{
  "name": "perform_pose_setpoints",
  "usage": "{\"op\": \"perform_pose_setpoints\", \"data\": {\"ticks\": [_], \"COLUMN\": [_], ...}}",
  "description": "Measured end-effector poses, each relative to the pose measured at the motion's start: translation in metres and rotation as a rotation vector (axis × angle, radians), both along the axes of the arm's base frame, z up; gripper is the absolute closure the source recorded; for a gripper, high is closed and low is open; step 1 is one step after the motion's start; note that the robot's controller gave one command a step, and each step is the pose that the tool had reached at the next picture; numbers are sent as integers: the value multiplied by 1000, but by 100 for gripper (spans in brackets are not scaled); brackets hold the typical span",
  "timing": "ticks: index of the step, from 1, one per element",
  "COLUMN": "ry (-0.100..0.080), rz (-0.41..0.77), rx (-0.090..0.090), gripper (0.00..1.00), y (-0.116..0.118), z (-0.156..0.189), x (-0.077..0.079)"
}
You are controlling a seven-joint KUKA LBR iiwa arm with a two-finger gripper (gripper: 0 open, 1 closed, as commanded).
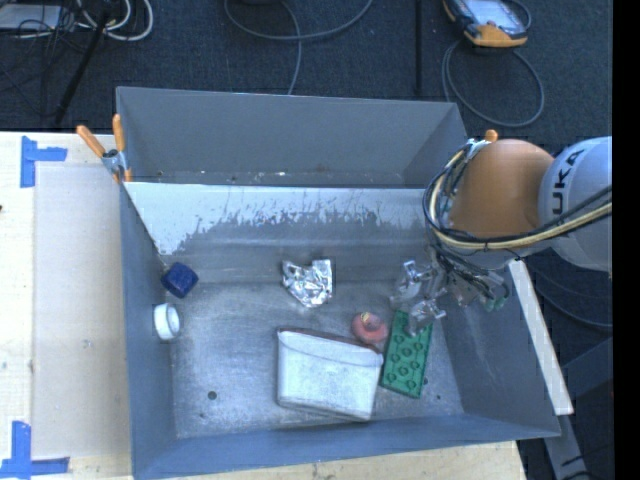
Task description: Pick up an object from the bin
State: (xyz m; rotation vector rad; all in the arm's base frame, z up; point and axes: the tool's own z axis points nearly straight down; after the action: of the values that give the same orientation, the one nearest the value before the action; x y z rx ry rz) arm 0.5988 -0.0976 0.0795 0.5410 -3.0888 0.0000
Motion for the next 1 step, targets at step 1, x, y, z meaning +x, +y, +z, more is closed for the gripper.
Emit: {"op": "perform_pose_setpoints", "data": {"ticks": [1], "ry": [-8], "rz": [22], "rx": [2], "gripper": [100], "y": [19], "z": [36], "x": [-15]}}
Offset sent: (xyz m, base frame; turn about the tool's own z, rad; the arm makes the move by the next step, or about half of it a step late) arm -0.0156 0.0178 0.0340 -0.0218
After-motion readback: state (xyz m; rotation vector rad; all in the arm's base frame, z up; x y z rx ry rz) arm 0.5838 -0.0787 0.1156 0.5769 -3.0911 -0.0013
